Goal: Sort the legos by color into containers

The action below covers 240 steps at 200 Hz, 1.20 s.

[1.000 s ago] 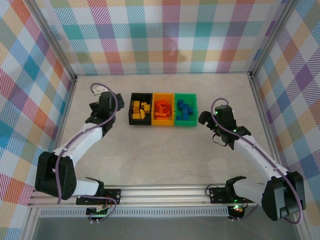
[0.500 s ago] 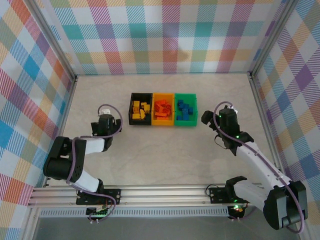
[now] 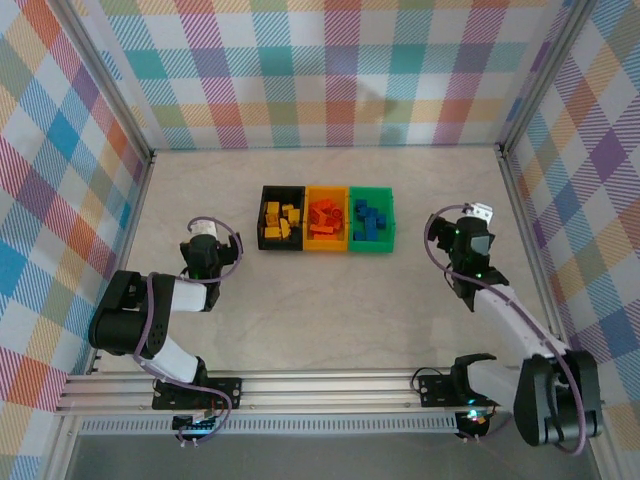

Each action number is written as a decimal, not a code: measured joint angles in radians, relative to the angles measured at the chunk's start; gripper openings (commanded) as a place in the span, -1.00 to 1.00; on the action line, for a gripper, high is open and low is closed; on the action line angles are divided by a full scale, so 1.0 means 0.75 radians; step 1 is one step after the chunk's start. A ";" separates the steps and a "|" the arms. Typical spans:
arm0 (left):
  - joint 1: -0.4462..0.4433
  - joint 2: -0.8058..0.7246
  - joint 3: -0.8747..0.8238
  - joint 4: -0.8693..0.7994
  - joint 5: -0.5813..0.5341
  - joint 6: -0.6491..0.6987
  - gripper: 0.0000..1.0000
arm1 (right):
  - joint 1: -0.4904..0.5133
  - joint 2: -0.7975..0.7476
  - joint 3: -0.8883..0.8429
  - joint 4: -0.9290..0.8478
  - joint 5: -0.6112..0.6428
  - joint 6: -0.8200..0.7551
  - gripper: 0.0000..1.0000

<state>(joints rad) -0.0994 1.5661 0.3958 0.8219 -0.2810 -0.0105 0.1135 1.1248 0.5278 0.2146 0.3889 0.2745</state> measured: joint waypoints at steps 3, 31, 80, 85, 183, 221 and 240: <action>0.000 0.000 0.000 0.000 0.000 0.000 1.00 | -0.009 0.018 -0.007 0.020 0.000 -0.011 0.99; 0.000 0.000 0.000 0.001 0.000 0.000 1.00 | -0.056 0.261 -0.046 0.198 -0.021 -0.111 0.99; 0.000 0.000 -0.001 0.001 0.000 0.000 1.00 | -0.074 0.465 -0.092 0.511 -0.192 -0.257 0.99; 0.000 0.000 -0.001 0.001 0.000 0.000 1.00 | -0.075 0.482 -0.108 0.575 -0.209 -0.264 0.99; 0.000 0.000 -0.001 0.001 0.000 0.000 1.00 | -0.090 0.554 -0.194 0.835 -0.302 -0.309 0.99; 0.000 0.000 -0.001 0.001 0.000 0.000 1.00 | -0.090 0.554 -0.194 0.842 -0.303 -0.309 0.99; 0.000 0.000 -0.001 0.000 0.016 0.003 1.00 | -0.090 0.554 -0.194 0.842 -0.302 -0.309 0.99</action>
<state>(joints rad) -0.0994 1.5661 0.3950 0.8219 -0.2687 -0.0082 0.0460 1.5406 0.3824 0.8459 0.1623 0.0425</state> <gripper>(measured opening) 0.997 0.996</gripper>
